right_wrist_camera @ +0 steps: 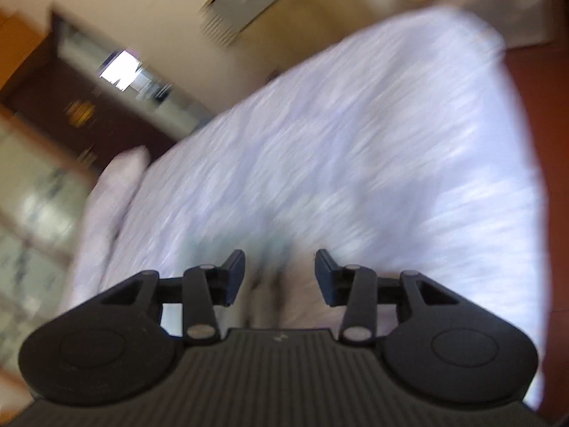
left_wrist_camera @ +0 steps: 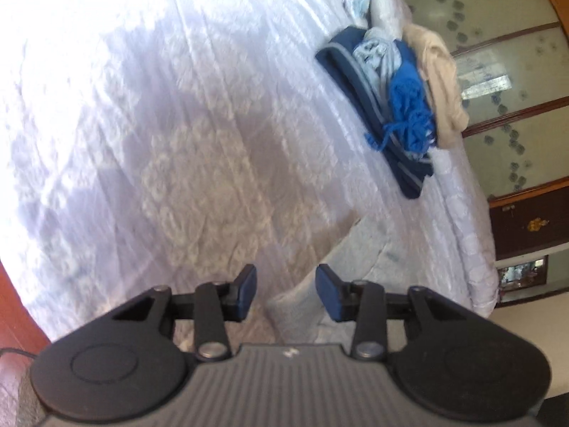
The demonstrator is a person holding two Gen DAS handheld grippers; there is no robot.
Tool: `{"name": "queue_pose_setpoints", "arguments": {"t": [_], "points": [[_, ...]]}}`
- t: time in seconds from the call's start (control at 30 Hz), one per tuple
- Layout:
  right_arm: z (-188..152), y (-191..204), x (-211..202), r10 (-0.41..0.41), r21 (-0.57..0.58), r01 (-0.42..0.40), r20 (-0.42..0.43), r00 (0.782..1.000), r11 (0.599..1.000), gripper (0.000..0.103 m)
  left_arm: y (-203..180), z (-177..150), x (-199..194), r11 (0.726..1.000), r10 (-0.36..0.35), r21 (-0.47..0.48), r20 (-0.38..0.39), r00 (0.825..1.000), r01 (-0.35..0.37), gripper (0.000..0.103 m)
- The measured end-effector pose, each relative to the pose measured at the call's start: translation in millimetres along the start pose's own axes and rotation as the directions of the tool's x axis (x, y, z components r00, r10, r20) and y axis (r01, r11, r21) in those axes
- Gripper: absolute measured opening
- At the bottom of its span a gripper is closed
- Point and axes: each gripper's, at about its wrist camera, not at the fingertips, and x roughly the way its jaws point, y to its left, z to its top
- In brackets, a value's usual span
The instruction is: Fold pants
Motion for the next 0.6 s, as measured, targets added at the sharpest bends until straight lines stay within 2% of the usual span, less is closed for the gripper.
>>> {"name": "queue_pose_setpoints", "arguments": {"t": [0.03, 0.1, 0.13, 0.17, 0.2, 0.23, 0.27, 0.3, 0.4, 0.43, 0.47, 0.5, 0.53, 0.57, 0.6], "points": [[-0.3, 0.6, -11.0, -0.013, 0.008, 0.013, 0.027, 1.000, 1.000, 0.047, -2.8, 5.8, -3.9, 1.000, -0.018, 0.012, 0.010, 1.000, 0.018, 0.037], [-9.8, 13.7, -29.0, 0.075, -0.052, -0.074, 0.012, 0.997, 0.996, 0.047, -19.3, 19.1, -4.5, 0.997, -0.038, 0.063, 0.023, 0.999, 0.037, 0.044], [-19.3, 27.8, -35.4, 0.139, -0.101, -0.142, -0.036, 0.990, 0.985, 0.047, -30.6, 25.5, -0.5, 0.995, -0.043, 0.094, 0.024, 0.999, 0.041, 0.048], [-34.1, 43.9, -41.3, 0.215, -0.149, -0.231, -0.114, 0.970, 0.962, 0.047, -43.6, 30.2, 5.9, 0.991, -0.053, 0.124, 0.019, 0.998, 0.050, 0.055], [-54.2, 63.9, -46.7, 0.292, -0.190, -0.335, -0.221, 0.930, 0.923, 0.047, -55.9, 34.2, 14.1, 0.986, -0.072, 0.154, 0.002, 0.997, 0.070, 0.063], [-79.3, 86.0, -52.1, 0.348, -0.224, -0.436, -0.345, 0.872, 0.871, 0.047, -69.9, 35.8, 25.1, 0.976, -0.096, 0.192, -0.027, 0.995, 0.099, 0.070], [-110.2, 109.4, -59.7, 0.378, -0.254, -0.532, -0.471, 0.797, 0.807, 0.047, -82.0, 37.4, 37.6, 0.967, -0.108, 0.228, -0.052, 0.993, 0.117, 0.089], [-144.7, 131.5, -69.8, 0.385, -0.276, -0.620, -0.583, 0.716, 0.735, 0.047, -93.0, 37.6, 51.6, 0.958, -0.107, 0.262, -0.067, 0.992, 0.121, 0.101], [-253.3, 182.0, -110.4, 0.317, -0.272, -0.821, -0.826, 0.467, 0.502, 0.047, -112.1, 35.4, 94.8, 0.939, -0.075, 0.323, -0.145, 0.987, 0.118, 0.103], [-285.4, 192.4, -125.7, 0.275, -0.263, -0.867, -0.875, 0.399, 0.423, 0.047, -114.4, 33.4, 110.6, 0.936, -0.051, 0.335, -0.173, 0.984, 0.107, 0.103], [-315.3, 201.6, -143.4, 0.226, -0.264, -0.907, -0.910, 0.347, 0.328, 0.047, -113.2, 30.1, 120.8, 0.936, -0.020, 0.341, -0.188, 0.982, 0.084, 0.103], [-339.5, 206.1, -160.9, 0.180, -0.277, -0.933, -0.930, 0.321, 0.232, 0.048, -111.1, 28.6, 130.7, 0.941, 0.006, 0.333, -0.201, 0.980, 0.062, 0.103], [-359.9, 208.3, -179.2, 0.134, -0.296, -0.947, -0.941, 0.311, 0.124, 0.048, -107.5, 26.5, 137.3, 0.949, 0.009, 0.310, -0.220, 0.975, 0.062, 0.101], [-375.6, 206.5, -196.3, 0.101, -0.314, -0.949, -0.944, 0.314, 0.018, 0.054, -104.6, 23.5, 142.0, 0.954, -0.003, 0.290, -0.241, 0.971, 0.075, 0.091], [-386.8, 202.1, -209.7, 0.080, -0.327, -0.942, -0.943, 0.322, -0.069, 0.062, -104.4, 19.4, 143.4, 0.951, 0.010, 0.302, -0.233, 0.972, 0.063, 0.081]]}}
